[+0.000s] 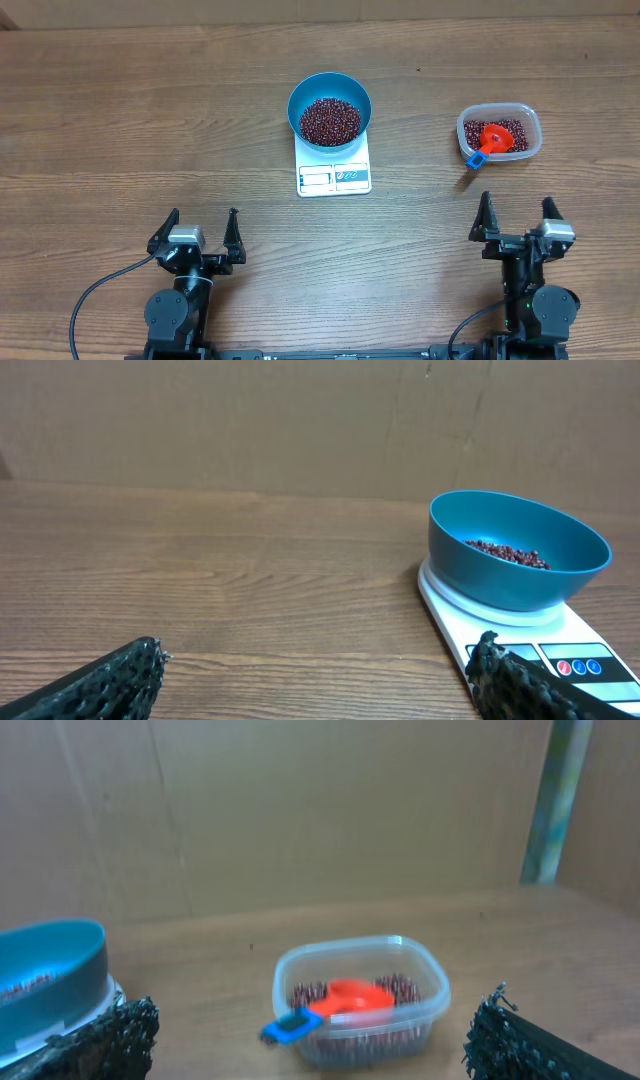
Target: Scoop item into bowl and weigh 150g on scale
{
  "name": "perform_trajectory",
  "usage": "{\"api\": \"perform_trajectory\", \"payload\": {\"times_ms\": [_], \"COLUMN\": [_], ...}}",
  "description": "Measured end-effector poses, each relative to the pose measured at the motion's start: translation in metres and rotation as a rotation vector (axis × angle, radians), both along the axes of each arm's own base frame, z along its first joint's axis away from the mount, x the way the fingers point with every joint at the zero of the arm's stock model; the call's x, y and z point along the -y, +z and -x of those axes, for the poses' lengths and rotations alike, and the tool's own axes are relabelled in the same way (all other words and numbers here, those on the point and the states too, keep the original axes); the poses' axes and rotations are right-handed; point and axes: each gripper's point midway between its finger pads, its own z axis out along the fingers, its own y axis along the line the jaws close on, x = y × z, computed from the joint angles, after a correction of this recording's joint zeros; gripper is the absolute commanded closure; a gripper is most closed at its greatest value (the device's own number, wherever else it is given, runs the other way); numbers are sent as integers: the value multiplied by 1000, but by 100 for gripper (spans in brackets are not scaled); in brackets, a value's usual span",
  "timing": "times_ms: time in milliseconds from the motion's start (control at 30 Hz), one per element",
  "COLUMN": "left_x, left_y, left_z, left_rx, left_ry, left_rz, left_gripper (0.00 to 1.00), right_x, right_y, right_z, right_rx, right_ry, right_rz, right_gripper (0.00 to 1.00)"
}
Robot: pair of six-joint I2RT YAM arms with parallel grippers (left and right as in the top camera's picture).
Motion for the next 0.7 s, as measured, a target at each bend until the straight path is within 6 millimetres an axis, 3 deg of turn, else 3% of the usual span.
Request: {"api": "perform_trajectory", "payload": {"times_ms": [167,700], "left_x": [0,0], "left_y": [0,0], "left_z": [0,0], "left_rx": [0,0], "left_ry": [0,0], "left_rz": [0,0], "left_gripper": [0,1], "right_x": [0,0], "right_y": [-10,-11], "right_z": [0,0], "right_rx": [-42,-43], "right_ry": [-1,0], "right_rz": [-5,-5], "right_gripper": [0,0]}}
